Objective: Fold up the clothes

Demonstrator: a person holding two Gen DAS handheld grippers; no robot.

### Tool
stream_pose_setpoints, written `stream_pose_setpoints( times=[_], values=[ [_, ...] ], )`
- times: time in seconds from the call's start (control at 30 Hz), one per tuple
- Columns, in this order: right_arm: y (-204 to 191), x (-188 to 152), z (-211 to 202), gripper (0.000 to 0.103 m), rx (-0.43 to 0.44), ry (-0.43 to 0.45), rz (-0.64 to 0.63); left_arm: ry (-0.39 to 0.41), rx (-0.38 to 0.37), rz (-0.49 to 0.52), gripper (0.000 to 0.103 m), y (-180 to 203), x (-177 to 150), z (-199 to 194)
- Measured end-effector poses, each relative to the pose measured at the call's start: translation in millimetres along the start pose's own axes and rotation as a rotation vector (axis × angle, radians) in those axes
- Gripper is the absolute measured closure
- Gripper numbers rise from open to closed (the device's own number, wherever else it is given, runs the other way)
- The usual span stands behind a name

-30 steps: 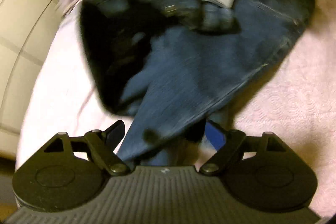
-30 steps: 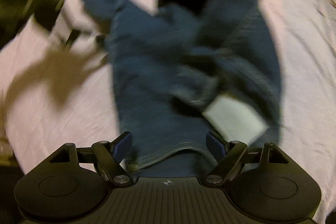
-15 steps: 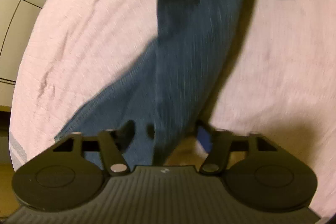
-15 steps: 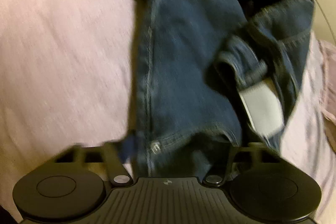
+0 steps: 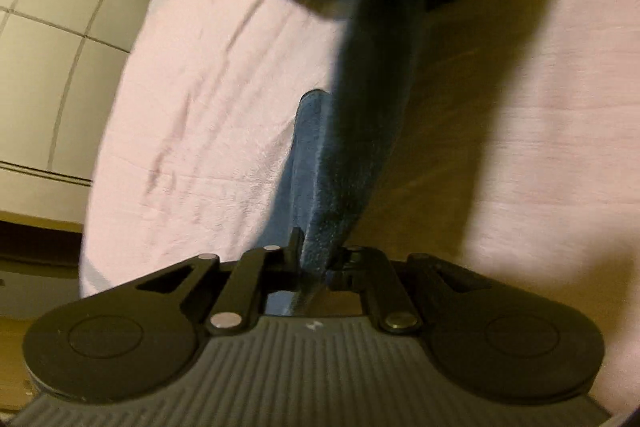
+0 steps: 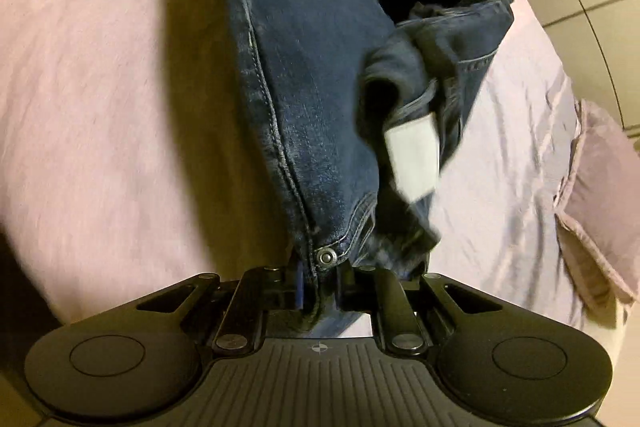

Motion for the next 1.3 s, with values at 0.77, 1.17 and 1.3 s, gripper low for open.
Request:
stream_pose_setpoints(
  times=[0.77, 1.17, 1.3],
  values=[
    [-91, -170, 11, 0.074, 0.091, -0.045, -0.267, -0.396, -0.178, -0.292, 0.070, 228, -5, -147],
    [-106, -136, -6, 0.056, 0.084, -0.175, -0.196, -0.435, -0.204, -0.696, 0.044, 122, -132, -49],
    [-110, -115, -10, 0.052, 0.078, -0.209, -0.130, -0.431, -0.304, -0.771, 0.053, 139, -143, -37]
  ],
)
Point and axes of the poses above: each gripper's, at about its wrist camera, not at the fingertips, and z roughly the way its jaws point, y to its right, x to its top, the point moved 7 cm from there along z, roughly the way its jaws point, and after that the axes turned 2 degrees about -y, right-handed, at the moved point
